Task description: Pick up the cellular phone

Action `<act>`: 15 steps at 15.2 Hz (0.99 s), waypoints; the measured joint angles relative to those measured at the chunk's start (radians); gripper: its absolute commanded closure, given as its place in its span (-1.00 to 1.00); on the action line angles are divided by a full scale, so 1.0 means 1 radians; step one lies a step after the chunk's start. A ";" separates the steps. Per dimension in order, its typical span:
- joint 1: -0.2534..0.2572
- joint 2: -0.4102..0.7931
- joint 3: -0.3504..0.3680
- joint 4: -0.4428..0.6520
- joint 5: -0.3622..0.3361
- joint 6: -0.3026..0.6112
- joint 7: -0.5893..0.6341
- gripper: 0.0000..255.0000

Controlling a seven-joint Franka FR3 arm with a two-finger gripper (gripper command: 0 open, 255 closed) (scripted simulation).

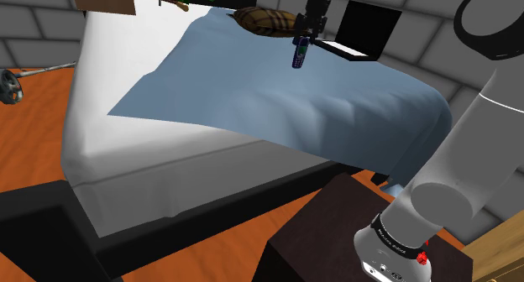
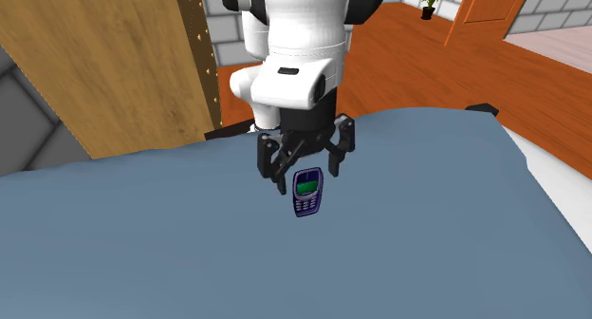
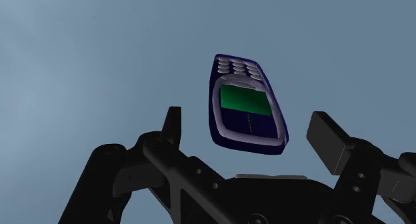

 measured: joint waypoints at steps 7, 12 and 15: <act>0.001 -0.008 0.001 -0.033 -0.001 0.027 0.000 1.00; 0.001 -0.009 0.001 -0.034 -0.001 0.028 0.000 1.00; 0.000 -0.005 0.000 -0.001 -0.001 -0.003 0.000 1.00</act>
